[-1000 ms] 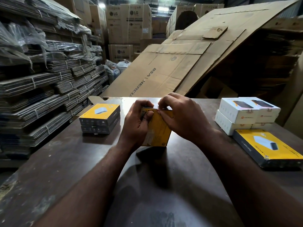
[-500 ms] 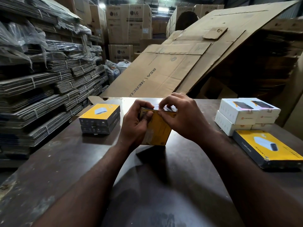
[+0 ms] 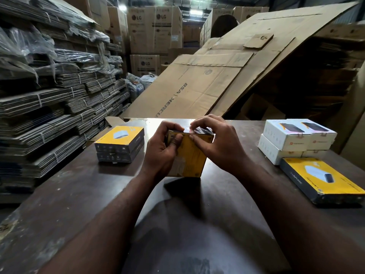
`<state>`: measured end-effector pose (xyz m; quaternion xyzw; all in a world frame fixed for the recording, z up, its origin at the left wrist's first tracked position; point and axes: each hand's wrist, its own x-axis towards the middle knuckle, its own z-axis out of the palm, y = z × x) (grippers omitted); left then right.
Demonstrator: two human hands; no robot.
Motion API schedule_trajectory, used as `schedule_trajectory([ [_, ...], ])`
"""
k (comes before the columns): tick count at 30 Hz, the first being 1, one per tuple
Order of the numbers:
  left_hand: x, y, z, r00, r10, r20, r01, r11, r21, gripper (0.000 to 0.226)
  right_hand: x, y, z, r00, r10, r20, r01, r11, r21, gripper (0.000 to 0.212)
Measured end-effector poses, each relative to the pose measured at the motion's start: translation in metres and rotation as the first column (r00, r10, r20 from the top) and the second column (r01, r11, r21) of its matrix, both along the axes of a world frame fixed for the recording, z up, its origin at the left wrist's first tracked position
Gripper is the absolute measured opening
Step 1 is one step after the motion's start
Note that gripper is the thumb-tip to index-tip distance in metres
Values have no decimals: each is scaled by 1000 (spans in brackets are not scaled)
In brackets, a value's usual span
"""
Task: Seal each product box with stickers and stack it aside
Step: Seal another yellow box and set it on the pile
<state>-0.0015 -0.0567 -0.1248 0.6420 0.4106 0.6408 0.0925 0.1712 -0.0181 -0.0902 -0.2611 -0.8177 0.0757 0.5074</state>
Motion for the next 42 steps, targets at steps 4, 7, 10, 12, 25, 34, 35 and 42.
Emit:
schedule_trajectory([
  [4,-2,1,-1,999,-24,23,25,999,-33,13,1,-3,-2,997,44,-61,-45,999,-19,50],
  [7,-3,1,0,999,-33,26,34,999,-42,13,0,-1,-3,997,43,-62,-37,995,93,30],
  [10,-3,2,-2,997,-56,57,60,996,-67,10,0,6,-8,998,43,-46,-35,986,164,12],
  [12,-3,3,-3,993,-78,90,86,992,-90,9,0,11,-12,999,31,-27,-26,986,166,12],
  [25,-3,3,-5,989,-78,129,93,989,-117,8,-7,9,-18,993,71,-90,-79,993,-90,14],
  [34,-4,2,-5,986,-79,147,100,984,-145,9,-14,2,-24,993,54,-109,-65,992,-105,13],
  [35,-3,2,-5,985,-76,153,98,985,-143,8,-16,1,-23,988,42,-148,-61,991,-121,11],
  [42,-2,1,-4,980,-57,191,89,982,-168,9,-15,2,-20,986,53,-161,-80,984,-162,15],
])
